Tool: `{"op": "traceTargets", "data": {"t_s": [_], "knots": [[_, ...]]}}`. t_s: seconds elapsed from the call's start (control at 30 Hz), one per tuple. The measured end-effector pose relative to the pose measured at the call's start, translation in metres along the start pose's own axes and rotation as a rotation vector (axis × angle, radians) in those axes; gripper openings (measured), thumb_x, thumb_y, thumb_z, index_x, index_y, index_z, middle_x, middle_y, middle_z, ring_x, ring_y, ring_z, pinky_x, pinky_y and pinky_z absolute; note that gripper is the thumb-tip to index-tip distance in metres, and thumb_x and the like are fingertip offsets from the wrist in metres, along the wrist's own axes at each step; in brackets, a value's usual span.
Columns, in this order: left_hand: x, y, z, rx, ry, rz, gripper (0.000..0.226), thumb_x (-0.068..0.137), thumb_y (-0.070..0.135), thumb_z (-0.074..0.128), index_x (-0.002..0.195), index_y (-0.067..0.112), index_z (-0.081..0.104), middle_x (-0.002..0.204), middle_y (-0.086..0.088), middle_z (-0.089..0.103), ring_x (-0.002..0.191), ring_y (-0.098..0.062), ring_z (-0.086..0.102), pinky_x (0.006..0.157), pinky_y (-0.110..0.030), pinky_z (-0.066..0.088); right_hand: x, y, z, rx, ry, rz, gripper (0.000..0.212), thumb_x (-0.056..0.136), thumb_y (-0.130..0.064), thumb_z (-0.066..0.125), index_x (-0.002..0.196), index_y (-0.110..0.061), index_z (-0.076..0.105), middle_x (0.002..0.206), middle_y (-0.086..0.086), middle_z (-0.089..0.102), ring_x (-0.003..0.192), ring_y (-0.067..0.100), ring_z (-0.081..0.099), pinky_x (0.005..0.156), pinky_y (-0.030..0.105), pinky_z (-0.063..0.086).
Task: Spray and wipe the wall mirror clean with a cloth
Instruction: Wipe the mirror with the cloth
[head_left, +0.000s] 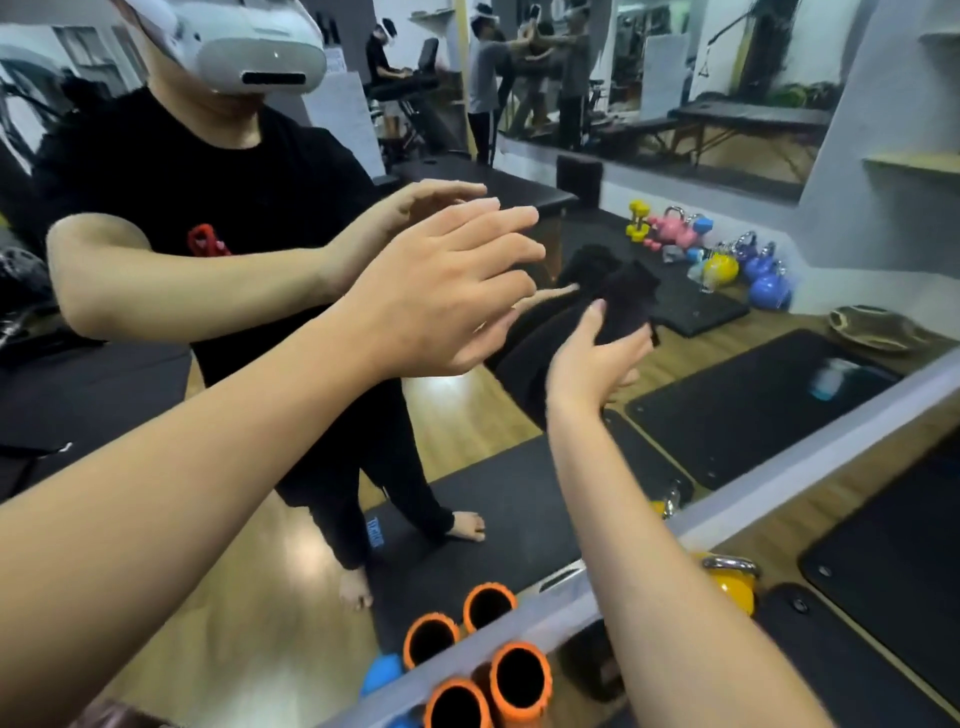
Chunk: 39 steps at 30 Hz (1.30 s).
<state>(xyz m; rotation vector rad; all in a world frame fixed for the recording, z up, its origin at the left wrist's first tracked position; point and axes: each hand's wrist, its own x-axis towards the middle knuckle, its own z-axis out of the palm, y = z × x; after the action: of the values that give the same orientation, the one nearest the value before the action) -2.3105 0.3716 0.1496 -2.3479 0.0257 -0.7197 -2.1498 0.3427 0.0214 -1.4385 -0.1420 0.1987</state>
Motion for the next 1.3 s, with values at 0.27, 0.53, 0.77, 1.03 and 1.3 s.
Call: {"op": "traceTargets", "data": {"t_s": [0.27, 0.53, 0.77, 1.03, 1.3], "knots": [[0.035, -0.001, 0.017, -0.050, -0.001, -0.016, 0.031, 0.101, 0.030, 0.051, 0.104, 0.007, 0.073, 0.128, -0.011, 0.068, 0.140, -0.033, 0.052, 0.118, -0.051, 0.037, -0.107, 0.024, 0.010, -0.240, -0.472, -0.773, 0.074, 0.092, -0.053, 0.051, 0.151, -0.013, 0.031, 0.155, 0.003, 0.021, 0.147, 0.038, 0.015, 0.116, 0.056, 0.017], [0.039, -0.009, 0.027, -0.006, -0.030, -0.024, 0.030, 0.102, 0.029, 0.051, 0.108, 0.008, 0.072, 0.127, -0.010, 0.069, 0.141, -0.034, 0.051, 0.124, -0.049, 0.030, 0.046, 0.002, -0.015, -0.079, -0.161, -0.671, 0.059, 0.097, -0.040, 0.060, 0.149, -0.028, 0.034, 0.160, 0.001, 0.034, 0.142, 0.032, 0.033, 0.113, 0.047, 0.022], [0.058, -0.002, 0.041, -0.026, -0.017, -0.026, 0.028, 0.102, 0.027, 0.053, 0.104, 0.007, 0.072, 0.125, -0.012, 0.069, 0.139, -0.035, 0.053, 0.122, -0.052, 0.033, 0.100, -0.036, -0.013, -0.010, -0.003, -0.252, 0.074, 0.092, -0.057, 0.045, 0.155, -0.020, 0.031, 0.160, -0.006, 0.032, 0.134, 0.029, 0.034, 0.115, 0.052, 0.024], [0.139, 0.002, 0.057, -0.034, 0.096, -0.010, 0.027, 0.099, 0.026, 0.055, 0.107, 0.005, 0.071, 0.124, -0.013, 0.069, 0.138, -0.034, 0.054, 0.122, -0.055, 0.032, 0.015, 0.023, -0.022, -0.382, -0.462, -1.106, 0.070, 0.082, -0.043, 0.059, 0.147, -0.026, 0.037, 0.154, 0.001, 0.030, 0.145, 0.042, 0.021, 0.111, 0.061, 0.026], [0.149, -0.011, 0.075, 0.096, 0.062, 0.047, 0.032, 0.102, 0.029, 0.052, 0.104, 0.003, 0.071, 0.124, -0.016, 0.069, 0.141, -0.036, 0.050, 0.122, -0.059, 0.030, 0.169, 0.006, -0.043, -0.248, -0.283, -1.100, 0.068, 0.085, -0.040, 0.061, 0.148, -0.025, 0.040, 0.159, 0.000, 0.034, 0.145, 0.035, 0.030, 0.117, 0.046, 0.022]]}}
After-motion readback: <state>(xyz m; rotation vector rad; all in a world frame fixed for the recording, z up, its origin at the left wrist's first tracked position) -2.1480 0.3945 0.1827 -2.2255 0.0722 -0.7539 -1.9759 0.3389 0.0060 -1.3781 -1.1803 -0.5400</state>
